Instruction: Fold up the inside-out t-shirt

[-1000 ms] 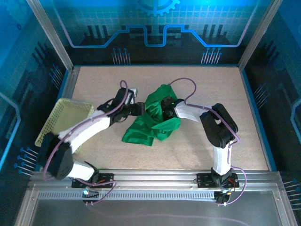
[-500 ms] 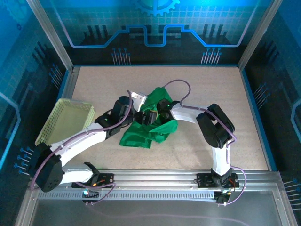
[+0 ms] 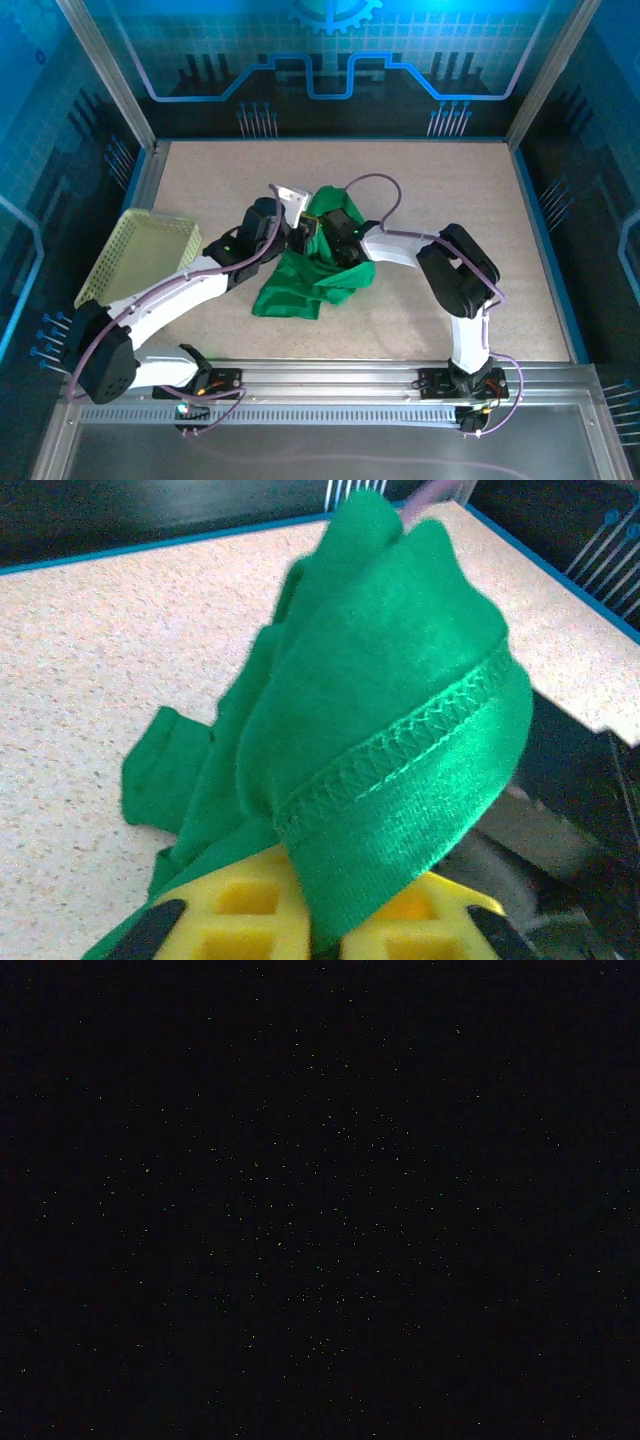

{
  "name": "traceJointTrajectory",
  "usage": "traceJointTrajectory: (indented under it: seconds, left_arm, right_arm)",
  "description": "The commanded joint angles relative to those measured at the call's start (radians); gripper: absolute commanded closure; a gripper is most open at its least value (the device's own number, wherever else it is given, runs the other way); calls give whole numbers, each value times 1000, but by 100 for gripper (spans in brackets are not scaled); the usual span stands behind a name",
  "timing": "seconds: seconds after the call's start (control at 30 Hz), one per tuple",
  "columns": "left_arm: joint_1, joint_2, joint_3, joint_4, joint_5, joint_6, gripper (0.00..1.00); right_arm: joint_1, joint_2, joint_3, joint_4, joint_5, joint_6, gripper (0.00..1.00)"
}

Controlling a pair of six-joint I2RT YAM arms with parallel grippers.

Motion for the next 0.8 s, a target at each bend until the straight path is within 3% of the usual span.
traceJointTrajectory:
  seconds: [0.0,0.23,0.33,0.57,0.77]
  left_arm:
    - [34,-57,53,15,-10,-38,95]
    - [174,-6,133,-66,34,-148,95]
    - [217,122,201,-176,21,-161,91]
    - [234,577,480,-532,-21,-217,96]
    - [232,692,484,-550,-12,-243,89]
  right_arm:
    - [31,-26,-30,-16,36,-26,100]
    - [63,-104,-142,65,48,-40,100]
    - [66,-205,-211,118,28,-42,100]
    - [70,-456,-276,187,-42,-72,100]
    - [62,-623,-322,223,-50,-77,100]
